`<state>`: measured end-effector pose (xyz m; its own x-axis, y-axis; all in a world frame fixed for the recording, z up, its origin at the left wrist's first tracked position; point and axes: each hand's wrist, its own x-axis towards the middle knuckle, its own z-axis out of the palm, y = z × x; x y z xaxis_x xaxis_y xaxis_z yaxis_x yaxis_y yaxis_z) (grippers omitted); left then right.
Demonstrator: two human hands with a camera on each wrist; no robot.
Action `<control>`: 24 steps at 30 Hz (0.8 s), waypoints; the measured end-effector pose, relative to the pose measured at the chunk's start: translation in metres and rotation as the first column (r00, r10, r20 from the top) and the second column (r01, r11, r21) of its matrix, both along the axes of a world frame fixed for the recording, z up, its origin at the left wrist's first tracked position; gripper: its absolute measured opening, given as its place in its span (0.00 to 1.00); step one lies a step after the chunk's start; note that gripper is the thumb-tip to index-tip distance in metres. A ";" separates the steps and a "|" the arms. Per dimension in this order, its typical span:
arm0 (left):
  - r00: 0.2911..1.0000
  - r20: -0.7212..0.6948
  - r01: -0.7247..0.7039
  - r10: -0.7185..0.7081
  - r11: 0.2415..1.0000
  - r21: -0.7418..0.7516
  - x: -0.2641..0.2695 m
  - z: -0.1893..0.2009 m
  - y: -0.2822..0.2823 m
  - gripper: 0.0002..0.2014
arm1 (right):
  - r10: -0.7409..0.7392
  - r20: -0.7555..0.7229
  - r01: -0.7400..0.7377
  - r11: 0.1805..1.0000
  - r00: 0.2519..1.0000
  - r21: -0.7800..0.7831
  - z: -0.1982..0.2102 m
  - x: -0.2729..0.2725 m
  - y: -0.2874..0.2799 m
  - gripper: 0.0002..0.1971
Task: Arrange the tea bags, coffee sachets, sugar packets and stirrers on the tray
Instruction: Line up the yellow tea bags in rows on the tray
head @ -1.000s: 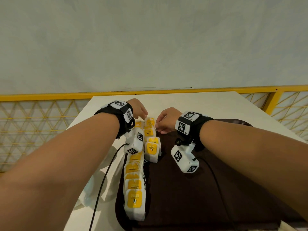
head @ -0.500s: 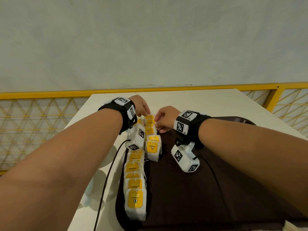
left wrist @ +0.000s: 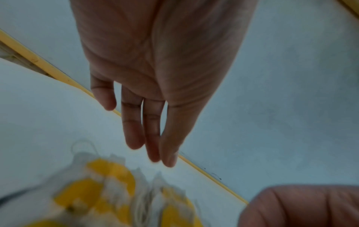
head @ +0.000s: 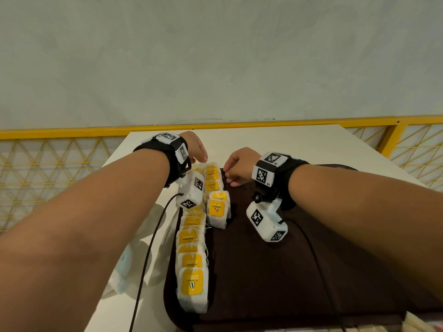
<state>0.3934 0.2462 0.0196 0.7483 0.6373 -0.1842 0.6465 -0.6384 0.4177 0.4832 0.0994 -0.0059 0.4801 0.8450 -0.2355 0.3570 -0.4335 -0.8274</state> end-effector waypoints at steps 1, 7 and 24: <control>1.000 -0.005 0.006 -0.006 1.000 0.022 -0.003 0.005 -0.001 0.09 | 0.005 -0.011 -0.005 1.000 1.000 -0.009 0.002 0.001 -0.003 0.08; 0.961 -0.260 0.111 -0.093 0.992 0.055 -0.023 0.030 -0.013 0.11 | 0.087 -0.081 -0.090 0.995 0.993 -0.035 0.004 -0.004 -0.020 0.04; 0.920 -0.368 0.198 -0.138 0.971 0.133 -0.006 0.003 -0.035 0.18 | 0.068 -0.039 -0.069 0.997 0.997 -0.019 -0.006 -0.019 -0.018 0.09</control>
